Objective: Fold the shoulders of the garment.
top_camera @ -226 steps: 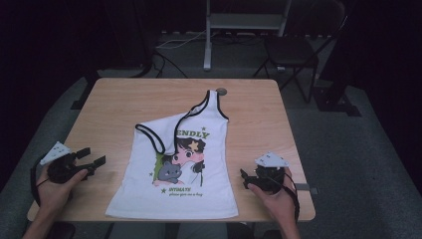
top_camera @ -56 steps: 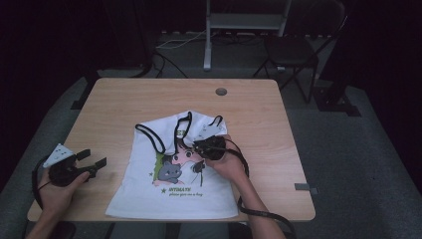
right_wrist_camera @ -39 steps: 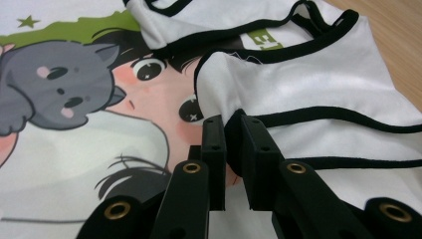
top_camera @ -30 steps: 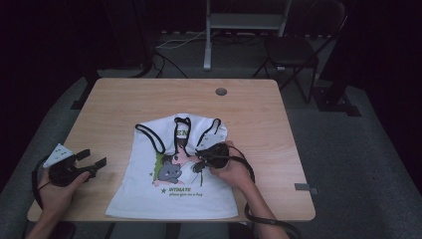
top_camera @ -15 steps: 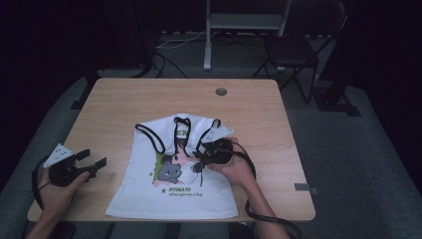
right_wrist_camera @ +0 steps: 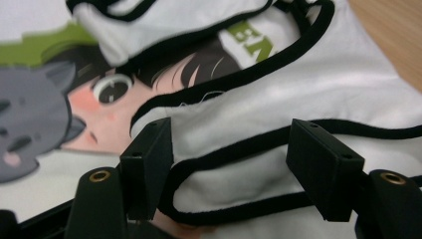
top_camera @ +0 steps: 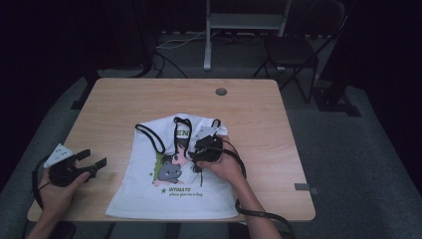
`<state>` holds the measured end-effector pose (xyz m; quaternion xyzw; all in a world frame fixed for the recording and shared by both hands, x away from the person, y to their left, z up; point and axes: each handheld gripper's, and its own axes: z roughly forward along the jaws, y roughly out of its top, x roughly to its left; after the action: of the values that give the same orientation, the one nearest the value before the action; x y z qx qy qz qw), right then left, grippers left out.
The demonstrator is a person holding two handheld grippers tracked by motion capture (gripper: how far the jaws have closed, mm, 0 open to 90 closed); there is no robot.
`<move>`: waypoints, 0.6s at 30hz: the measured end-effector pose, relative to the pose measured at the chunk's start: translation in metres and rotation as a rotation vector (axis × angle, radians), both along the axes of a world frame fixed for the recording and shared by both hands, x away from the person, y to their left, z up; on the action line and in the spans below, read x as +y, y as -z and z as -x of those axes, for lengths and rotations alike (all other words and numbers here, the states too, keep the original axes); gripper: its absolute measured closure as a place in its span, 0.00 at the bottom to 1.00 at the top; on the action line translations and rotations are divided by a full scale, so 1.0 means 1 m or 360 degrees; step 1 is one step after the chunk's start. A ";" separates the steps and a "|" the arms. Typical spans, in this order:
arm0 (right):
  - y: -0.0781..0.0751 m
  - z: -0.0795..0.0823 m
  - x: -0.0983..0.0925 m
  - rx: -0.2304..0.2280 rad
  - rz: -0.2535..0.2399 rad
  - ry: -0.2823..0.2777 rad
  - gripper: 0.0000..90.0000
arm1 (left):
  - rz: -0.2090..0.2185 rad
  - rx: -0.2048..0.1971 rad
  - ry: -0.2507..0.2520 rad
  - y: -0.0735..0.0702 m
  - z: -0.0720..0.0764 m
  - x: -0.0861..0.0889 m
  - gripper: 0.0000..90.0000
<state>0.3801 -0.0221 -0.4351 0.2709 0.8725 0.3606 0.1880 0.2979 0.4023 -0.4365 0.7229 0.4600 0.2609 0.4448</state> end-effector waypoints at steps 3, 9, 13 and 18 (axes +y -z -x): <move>0.000 0.001 -0.003 0.0001 0.0002 0.0005 0.39 | 0.0000 0.0001 -0.0001 0.000 0.000 -0.001 0.25; 0.004 0.003 -0.006 -0.0005 -0.0054 0.0014 0.40 | 0.0003 0.0000 -0.0003 0.000 0.000 -0.001 0.25; 0.004 0.004 -0.007 0.0007 -0.0060 0.0021 0.39 | -0.0002 0.0000 0.0000 0.000 0.000 -0.001 0.25; -0.007 0.003 -0.016 0.0000 -0.0200 0.0111 0.26 | 0.0011 0.0001 -0.0001 0.000 0.000 0.000 0.25</move>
<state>0.3769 -0.0378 -0.4280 0.3123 0.8382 0.4080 0.1831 0.2980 0.4022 -0.4366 0.7213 0.4613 0.2592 0.4469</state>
